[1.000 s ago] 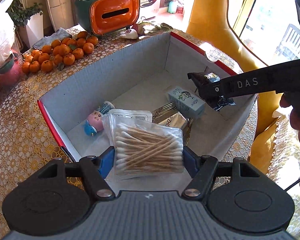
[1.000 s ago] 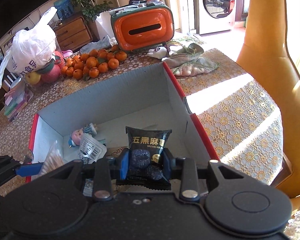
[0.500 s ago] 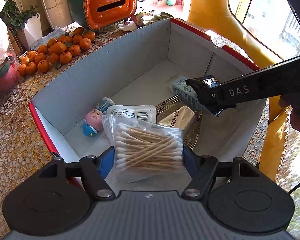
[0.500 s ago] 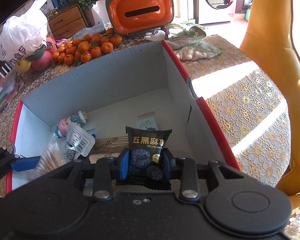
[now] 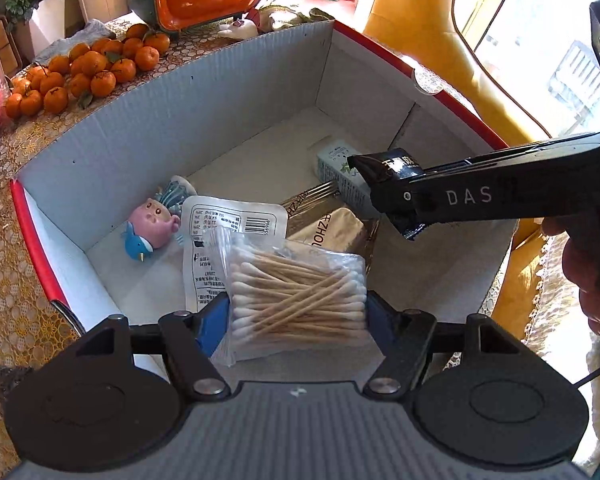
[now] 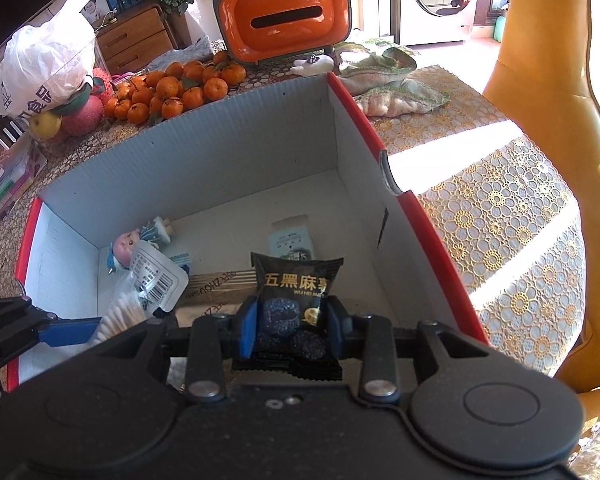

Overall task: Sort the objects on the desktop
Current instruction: 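Lower the swab bag into the shoebox with the left tool while the right tool lowers the black packet, then open the left tool to drop the swab bag while the right tool releases the black packet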

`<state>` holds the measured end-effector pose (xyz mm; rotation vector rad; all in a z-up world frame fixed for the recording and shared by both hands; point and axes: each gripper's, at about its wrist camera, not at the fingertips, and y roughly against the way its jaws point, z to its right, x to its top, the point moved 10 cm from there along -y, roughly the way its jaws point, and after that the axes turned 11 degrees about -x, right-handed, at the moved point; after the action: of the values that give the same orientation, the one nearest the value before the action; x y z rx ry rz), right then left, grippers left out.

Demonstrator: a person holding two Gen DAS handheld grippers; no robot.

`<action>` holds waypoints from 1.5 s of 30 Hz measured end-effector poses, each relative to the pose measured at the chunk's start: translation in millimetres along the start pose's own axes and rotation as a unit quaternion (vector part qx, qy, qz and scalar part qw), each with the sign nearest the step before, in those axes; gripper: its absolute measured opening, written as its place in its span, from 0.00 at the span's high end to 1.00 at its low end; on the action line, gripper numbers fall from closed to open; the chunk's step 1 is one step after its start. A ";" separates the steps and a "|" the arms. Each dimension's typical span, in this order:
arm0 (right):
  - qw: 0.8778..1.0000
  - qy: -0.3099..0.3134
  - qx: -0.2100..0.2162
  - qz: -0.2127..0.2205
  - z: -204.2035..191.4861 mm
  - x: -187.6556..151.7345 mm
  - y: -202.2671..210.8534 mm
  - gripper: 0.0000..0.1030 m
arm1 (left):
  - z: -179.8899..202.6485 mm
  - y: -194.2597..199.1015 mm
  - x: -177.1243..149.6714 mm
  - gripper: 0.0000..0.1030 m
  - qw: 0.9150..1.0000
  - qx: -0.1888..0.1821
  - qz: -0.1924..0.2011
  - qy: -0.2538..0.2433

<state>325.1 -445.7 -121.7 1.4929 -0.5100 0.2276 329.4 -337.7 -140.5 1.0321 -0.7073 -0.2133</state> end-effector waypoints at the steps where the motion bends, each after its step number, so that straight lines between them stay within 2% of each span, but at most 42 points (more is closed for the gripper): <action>1: 1.000 0.002 -0.001 -0.001 -0.1 -0.6 -0.2 0.65 | 0.3 -0.1 -0.3 0.32 1.000 -0.001 0.000 0.001; 9: 1.000 0.000 0.000 -0.006 1.7 -7.0 3.7 0.59 | 6.0 7.6 -1.0 0.30 1.000 0.000 0.010 0.000; 18: 1.000 -0.003 0.009 0.009 -2.2 -6.0 28.6 0.56 | 15.6 32.5 -5.2 0.25 1.000 0.001 0.030 -0.008; 22: 1.000 -0.003 0.011 0.023 -5.7 -6.2 45.3 0.46 | 16.1 49.5 -8.2 0.25 0.999 0.003 0.042 -0.007; 33: 0.999 0.001 0.014 0.049 -19.2 -11.4 89.5 0.45 | 21.2 102.4 -28.9 0.25 0.997 0.010 0.079 -0.010; 45: 0.997 0.022 0.029 0.069 -57.3 -25.4 125.5 0.44 | 14.9 155.0 -62.4 0.25 0.993 0.012 0.114 -0.006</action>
<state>257.0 -375.0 -21.5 1.5068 -0.5752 0.3849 248.0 -238.5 -32.4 0.9649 -0.8334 -0.0136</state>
